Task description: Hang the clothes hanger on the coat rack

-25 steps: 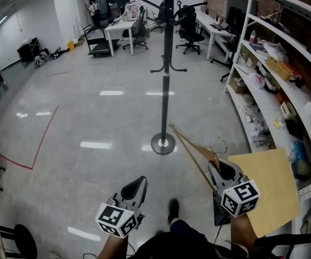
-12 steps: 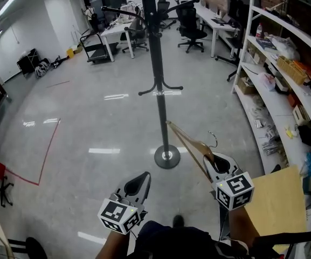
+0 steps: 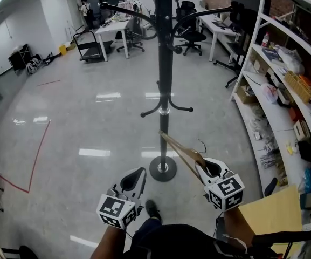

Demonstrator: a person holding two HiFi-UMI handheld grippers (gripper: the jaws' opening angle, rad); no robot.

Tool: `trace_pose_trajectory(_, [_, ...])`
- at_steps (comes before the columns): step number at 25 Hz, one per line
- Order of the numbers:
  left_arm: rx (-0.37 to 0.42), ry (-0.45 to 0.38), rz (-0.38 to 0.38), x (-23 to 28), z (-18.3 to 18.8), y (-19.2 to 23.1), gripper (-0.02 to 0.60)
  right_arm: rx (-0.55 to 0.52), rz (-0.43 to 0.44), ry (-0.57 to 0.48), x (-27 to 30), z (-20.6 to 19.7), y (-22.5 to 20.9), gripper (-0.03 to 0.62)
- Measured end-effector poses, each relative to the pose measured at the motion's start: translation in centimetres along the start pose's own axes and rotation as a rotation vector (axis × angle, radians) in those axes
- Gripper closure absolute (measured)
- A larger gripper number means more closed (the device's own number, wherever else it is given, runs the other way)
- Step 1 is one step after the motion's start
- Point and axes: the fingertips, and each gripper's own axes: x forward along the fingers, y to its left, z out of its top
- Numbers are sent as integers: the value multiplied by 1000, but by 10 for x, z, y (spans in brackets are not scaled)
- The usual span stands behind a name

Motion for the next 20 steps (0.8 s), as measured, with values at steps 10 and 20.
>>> trace_pose_trajectory(10, [-36,9,-31,57,5,106,580,-6,-1,80,112,6,-7,537])
trace_pose_trajectory(20, [-59,53,4,100,-8,157,580,-30,63,154,186,-5,-25,537])
